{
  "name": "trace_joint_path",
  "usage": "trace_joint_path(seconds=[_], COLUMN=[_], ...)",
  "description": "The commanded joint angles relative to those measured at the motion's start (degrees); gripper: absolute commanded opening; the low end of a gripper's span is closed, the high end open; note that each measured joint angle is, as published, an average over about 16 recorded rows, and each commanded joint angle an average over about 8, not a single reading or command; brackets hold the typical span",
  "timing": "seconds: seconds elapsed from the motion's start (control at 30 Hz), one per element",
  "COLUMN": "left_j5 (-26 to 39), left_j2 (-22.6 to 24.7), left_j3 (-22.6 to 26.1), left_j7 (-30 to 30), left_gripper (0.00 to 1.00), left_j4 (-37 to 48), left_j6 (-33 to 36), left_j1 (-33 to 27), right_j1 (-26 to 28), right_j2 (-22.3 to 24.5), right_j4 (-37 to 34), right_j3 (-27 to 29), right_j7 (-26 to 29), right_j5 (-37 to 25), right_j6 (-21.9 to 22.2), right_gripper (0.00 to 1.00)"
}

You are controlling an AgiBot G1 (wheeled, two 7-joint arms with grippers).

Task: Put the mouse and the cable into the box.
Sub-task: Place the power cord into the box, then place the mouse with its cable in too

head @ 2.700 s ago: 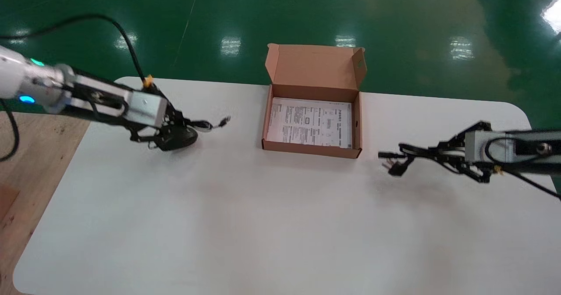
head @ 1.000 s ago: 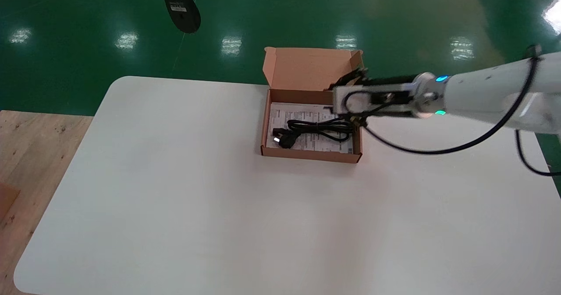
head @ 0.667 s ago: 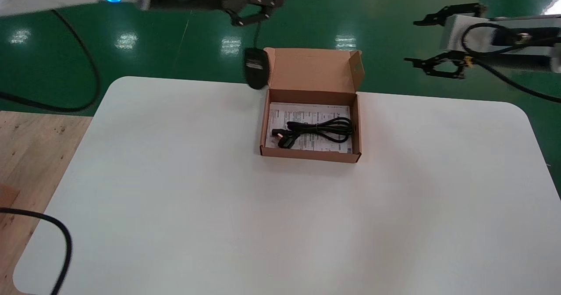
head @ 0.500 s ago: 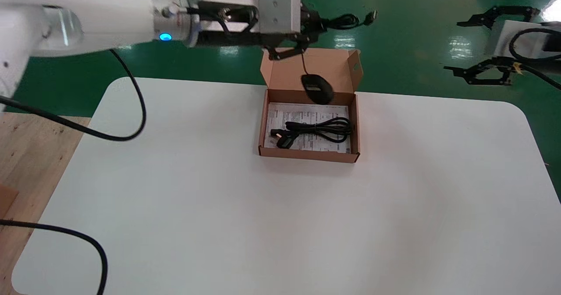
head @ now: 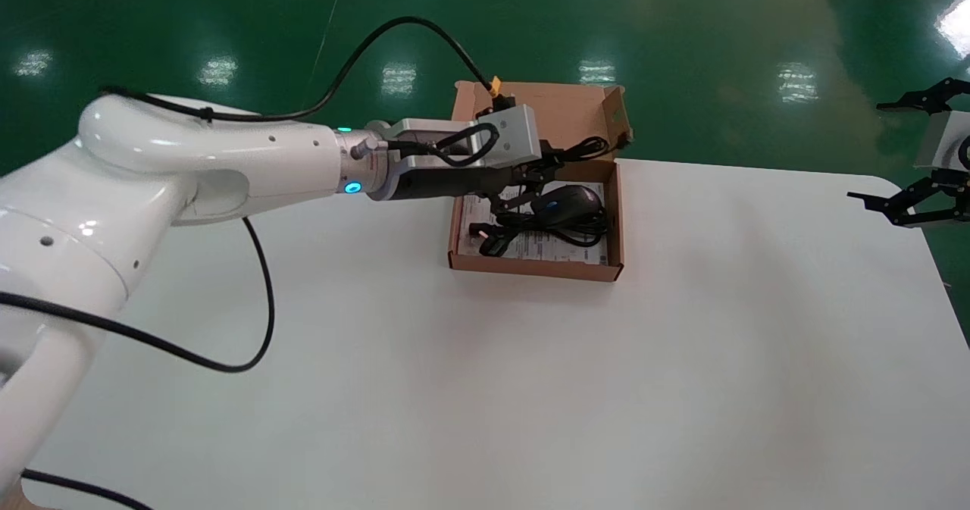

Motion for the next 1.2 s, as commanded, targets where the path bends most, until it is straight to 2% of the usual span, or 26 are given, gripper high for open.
trace_joint_path(seconds=[0.03, 0.17, 0.27, 0.3, 0.53, 0.57, 0.73, 1.2], left_j5=[-1.16, -0.45, 0.6, 1.03, 3.0, 3.01, 2.93, 2.7], left_j2=[0.02, -0.15, -0.29, -0.33, -0.41, -0.4, -0.37, -0.68], left_j3=[1.74, 6.77, 10.6, 11.86, 18.09, 18.56, 19.74, 18.39], left_j7=[-3.45, -6.54, -8.17, -8.67, -11.72, -12.02, -12.61, -12.41], left_gripper=[0.0, 0.0, 0.0, 0.03, 0.9, 1.0, 1.0, 1.0], left_j4=[-0.58, -2.85, -4.04, -4.3, -5.15, -5.27, -5.75, -5.62], left_j6=[-3.3, -6.4, -6.01, -5.56, -3.4, -3.44, -3.62, -3.25], left_j1=[1.46, 2.0, 1.68, 1.47, -0.12, -0.23, -0.38, -0.17], right_j1=[-0.12, 0.36, 0.79, 0.91, 1.24, 1.25, 1.26, 1.09], right_j2=[0.53, 1.57, 2.38, 2.62, 3.6, 3.68, 3.94, 3.7], right_j4=[-0.16, -0.07, -0.02, -0.02, -0.13, -0.16, -0.28, -0.05], right_j3=[-0.15, -0.48, -0.75, -0.83, -1.18, -1.2, -1.23, -1.15], right_j7=[-0.11, -0.2, -0.17, -0.15, -0.01, -0.01, 0.01, 0.15], right_j5=[-0.22, -0.68, -1.06, -1.18, -1.68, -1.71, -1.78, -1.6], right_j6=[-0.16, -0.78, -1.12, -1.18, -1.29, -1.32, -1.44, -1.37], right_gripper=[1.0, 1.0, 1.0, 1.0, 1.0, 1.0, 1.0, 1.0])
